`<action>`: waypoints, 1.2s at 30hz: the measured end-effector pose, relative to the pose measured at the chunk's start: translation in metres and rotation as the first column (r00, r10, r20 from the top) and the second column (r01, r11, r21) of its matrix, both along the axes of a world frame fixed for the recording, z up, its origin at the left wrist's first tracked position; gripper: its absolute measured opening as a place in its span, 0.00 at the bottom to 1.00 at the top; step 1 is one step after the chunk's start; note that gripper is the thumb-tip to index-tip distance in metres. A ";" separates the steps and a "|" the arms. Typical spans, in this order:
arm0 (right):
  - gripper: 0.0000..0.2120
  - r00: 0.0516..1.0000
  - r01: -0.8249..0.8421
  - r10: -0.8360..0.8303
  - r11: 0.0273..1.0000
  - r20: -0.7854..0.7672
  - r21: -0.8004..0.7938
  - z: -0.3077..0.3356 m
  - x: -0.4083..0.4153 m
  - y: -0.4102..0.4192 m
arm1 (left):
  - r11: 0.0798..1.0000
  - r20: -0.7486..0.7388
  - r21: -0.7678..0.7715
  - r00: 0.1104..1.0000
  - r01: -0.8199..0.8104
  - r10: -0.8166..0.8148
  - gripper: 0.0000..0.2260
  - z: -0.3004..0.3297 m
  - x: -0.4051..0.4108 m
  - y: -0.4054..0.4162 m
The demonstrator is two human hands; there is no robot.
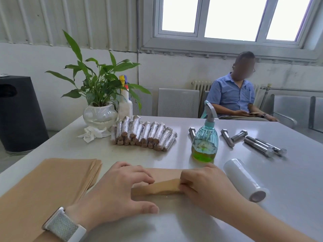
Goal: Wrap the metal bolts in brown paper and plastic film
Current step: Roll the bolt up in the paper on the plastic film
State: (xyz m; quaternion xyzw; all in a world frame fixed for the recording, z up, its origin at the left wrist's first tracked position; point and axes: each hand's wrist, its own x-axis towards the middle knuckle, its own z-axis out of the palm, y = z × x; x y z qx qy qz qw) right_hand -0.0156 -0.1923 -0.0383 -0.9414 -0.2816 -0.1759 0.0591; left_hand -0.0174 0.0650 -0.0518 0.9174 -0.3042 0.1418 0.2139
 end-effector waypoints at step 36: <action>0.08 0.992 -0.012 0.033 0.984 -0.120 0.176 -0.017 0.009 0.001 | 0.932 0.071 0.025 0.931 -0.360 0.358 0.09 0.005 0.009 -0.058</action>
